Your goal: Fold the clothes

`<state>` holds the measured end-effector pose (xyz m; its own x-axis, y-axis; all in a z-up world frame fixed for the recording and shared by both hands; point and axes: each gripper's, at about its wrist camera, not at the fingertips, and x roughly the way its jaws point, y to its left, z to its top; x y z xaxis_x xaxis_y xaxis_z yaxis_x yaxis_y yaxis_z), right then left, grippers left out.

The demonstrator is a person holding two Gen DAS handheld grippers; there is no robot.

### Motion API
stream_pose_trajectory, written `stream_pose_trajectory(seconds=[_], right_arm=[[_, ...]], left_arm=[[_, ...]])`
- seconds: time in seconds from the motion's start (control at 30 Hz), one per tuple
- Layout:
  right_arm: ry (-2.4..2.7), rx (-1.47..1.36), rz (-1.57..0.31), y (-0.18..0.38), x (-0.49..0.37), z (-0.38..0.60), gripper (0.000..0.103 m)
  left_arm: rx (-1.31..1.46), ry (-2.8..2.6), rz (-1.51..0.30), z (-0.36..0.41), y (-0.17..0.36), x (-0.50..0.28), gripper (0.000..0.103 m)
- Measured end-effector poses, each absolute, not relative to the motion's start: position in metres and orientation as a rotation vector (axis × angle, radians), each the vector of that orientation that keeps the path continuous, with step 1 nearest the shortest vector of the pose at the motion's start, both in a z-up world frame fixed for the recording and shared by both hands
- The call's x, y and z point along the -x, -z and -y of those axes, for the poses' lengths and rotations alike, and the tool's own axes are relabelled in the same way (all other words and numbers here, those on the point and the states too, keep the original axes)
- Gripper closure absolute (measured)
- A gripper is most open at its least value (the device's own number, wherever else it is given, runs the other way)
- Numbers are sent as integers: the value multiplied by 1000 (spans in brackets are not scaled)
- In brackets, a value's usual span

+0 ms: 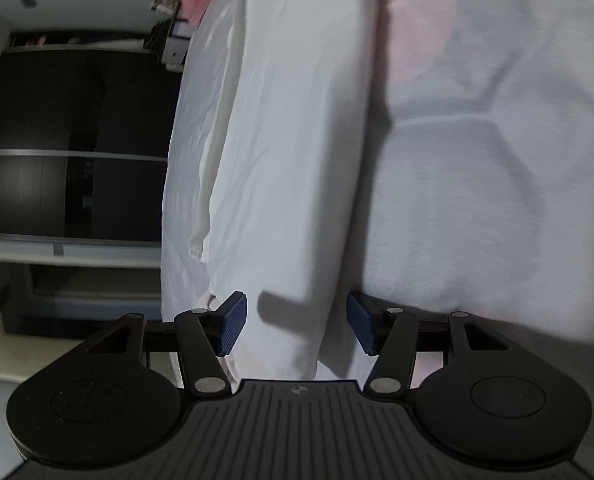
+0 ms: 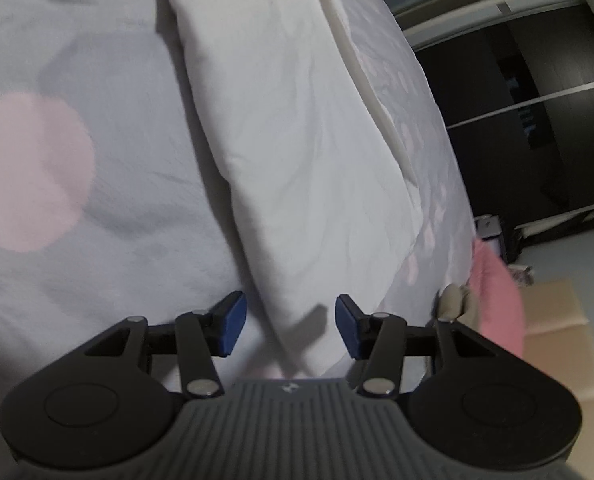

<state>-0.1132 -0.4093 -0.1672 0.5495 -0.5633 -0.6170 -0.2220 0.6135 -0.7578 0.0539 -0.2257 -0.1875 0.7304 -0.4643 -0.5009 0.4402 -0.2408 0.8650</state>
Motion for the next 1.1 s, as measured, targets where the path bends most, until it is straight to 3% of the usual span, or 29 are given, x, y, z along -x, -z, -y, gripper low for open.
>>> stream_pose_trajectory(seconds=[0.1,0.2,0.37,0.53,0.73,0.8,1.1], right_arm=[[236,971,-995,174,105,414,50],[234,988,-997,176,93,423,52],[210,1042,-1008,182,86,424,74],[225,1070,-1011,177,87,423,87],[282,1029,-970,142,85,426,90],[297,1015,-952,126,89,424,99],[253,953,-955,84,141,388,100]], left_arm=[[-1586,824,-11,234,188,-65,51],[-1577,824,-43,241,186,-71,60],[-1607,836,-49,240,187,-68,79],[-1600,847,-89,237,174,-71,99],[-1545,846,-97,230,130,-69,101],[-1523,847,-87,225,114,-64,102],[-1502,873,-62,168,76,-17,102]])
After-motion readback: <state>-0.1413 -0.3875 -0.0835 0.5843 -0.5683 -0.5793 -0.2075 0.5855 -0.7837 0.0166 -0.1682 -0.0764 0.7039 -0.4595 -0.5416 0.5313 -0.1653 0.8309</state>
